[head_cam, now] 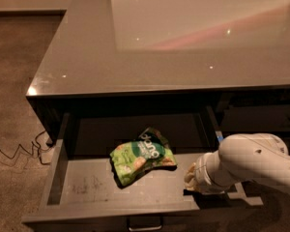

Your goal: Open top drawer

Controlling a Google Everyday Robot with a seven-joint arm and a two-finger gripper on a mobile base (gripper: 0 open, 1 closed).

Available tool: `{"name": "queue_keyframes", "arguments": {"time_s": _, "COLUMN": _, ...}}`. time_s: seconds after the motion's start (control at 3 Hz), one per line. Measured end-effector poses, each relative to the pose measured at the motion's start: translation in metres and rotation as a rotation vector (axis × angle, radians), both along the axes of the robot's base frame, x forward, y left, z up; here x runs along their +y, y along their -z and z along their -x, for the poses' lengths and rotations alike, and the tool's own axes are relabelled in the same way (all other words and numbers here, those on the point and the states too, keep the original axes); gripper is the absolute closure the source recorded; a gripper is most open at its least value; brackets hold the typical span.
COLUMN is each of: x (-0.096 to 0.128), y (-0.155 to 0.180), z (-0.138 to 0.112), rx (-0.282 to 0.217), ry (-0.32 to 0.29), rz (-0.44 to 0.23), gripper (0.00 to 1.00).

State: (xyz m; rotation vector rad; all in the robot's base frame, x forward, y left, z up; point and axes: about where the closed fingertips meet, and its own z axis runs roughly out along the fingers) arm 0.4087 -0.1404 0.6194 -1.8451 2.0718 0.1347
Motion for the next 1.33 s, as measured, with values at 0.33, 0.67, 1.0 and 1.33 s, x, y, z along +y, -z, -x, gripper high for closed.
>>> {"name": "queue_keyframes", "arguments": {"time_s": 0.33, "x": -0.008, "y": 0.003, "z": 0.018, "rx": 0.02, "ry": 0.005, "rz": 0.005, "gripper": 1.0}}
{"name": "queue_keyframes", "arguments": {"time_s": 0.67, "x": -0.008, "y": 0.003, "z": 0.017, "rx": 0.02, "ry": 0.005, "rz": 0.005, "gripper": 1.0}}
{"name": "queue_keyframes", "arguments": {"time_s": 1.0, "x": -0.015, "y": 0.006, "z": 0.029, "rx": 0.045, "ry": 0.031, "rz": 0.012, "gripper": 1.0}}
{"name": "queue_keyframes", "arguments": {"time_s": 1.33, "x": -0.015, "y": 0.006, "z": 0.029, "rx": 0.046, "ry": 0.031, "rz": 0.012, "gripper": 0.81}}
